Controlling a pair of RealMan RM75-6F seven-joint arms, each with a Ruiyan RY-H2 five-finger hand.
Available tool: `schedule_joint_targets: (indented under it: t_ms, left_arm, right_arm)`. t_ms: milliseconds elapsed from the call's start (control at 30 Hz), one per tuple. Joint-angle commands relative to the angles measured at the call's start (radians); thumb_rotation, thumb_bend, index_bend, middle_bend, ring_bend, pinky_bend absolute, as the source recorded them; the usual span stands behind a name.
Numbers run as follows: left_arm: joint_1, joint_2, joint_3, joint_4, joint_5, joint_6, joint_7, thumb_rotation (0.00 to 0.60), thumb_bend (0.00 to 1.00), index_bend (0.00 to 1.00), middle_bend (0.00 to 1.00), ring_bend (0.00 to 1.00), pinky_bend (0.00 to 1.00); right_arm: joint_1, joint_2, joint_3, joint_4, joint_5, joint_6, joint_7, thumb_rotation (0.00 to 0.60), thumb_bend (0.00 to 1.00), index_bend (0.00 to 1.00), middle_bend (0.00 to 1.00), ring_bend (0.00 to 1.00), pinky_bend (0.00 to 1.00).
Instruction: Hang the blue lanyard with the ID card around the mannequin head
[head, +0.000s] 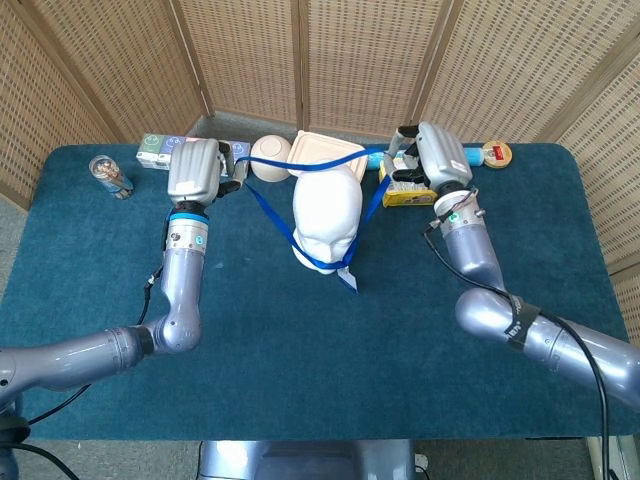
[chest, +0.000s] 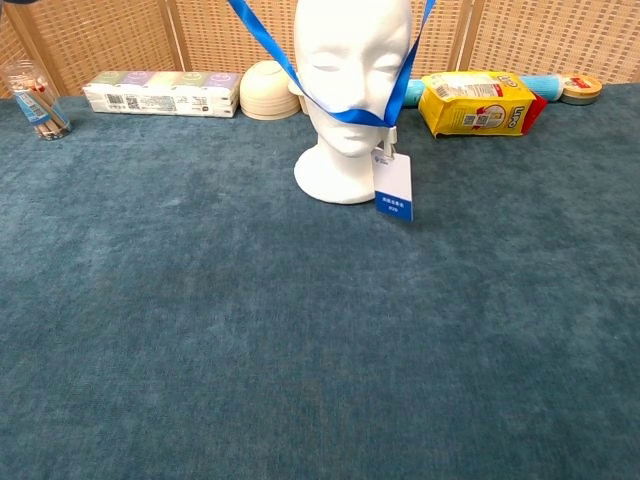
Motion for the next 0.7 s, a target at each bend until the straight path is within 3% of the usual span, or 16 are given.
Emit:
schedule_joint_targets:
  t_ms: [33,700]
  left_arm:
    - [0.0,-0.004,0.001,0.009,-0.003,-0.003,0.001,0.494,0.47,0.71,1.0,1.0,1.0]
    - [-0.004,-0.031,0.012,0.044,-0.002,-0.005,0.022,0.493,0.46,0.71,1.0,1.0,1.0]
  right_arm:
    - [0.005,-0.006,-0.005,0.012,0.008,-0.002,-0.005,0.6,0.53,0.68,1.0,1.0,1.0]
    - [0.032,-0.032,-0.036,0.095,0.042,-0.043,-0.046,0.598,0.53,0.68,1.0,1.0,1.0]
